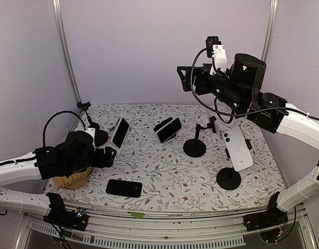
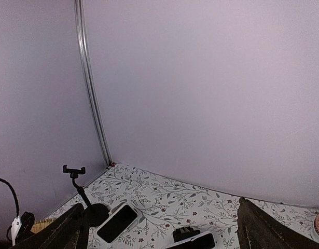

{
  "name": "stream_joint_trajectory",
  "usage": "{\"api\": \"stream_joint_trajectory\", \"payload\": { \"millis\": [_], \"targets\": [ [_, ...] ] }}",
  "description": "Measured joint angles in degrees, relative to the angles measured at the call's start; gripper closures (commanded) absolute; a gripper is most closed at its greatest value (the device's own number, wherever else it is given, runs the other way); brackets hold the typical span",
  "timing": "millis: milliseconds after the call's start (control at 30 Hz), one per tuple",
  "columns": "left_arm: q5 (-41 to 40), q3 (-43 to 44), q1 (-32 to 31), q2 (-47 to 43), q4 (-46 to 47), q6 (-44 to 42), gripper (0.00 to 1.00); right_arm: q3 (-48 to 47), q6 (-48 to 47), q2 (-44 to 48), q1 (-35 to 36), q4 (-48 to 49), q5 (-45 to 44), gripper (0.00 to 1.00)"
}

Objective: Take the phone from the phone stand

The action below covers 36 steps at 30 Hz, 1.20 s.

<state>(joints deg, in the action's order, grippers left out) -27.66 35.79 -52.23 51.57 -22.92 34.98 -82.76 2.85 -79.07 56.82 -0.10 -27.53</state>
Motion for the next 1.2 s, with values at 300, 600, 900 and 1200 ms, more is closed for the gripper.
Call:
{"api": "stream_joint_trajectory", "payload": {
  "millis": [300, 600, 900, 1200],
  "targets": [
    [3.15, -0.2, 6.99, 6.38, 3.48, -3.96, 0.18, 4.87, 1.22, 1.51, 0.0, 0.2, 5.31, 0.0],
    [10.95, 1.88, 17.86, 16.85, 9.18, -10.08, 0.3, 7.82, 1.16, 3.78, 0.0, 1.62, 8.66, 0.0],
    [17.38, 6.88, 25.22, 26.91, 15.65, -14.75, 0.44, 11.5, 1.2, 8.09, -0.02, 3.21, 9.66, 0.01],
    [20.57, 8.31, 27.67, 33.68, 19.5, -16.96, 0.55, 11.58, 1.2, 8.35, -0.02, 4.42, 10.38, 0.01]
  ]
}}
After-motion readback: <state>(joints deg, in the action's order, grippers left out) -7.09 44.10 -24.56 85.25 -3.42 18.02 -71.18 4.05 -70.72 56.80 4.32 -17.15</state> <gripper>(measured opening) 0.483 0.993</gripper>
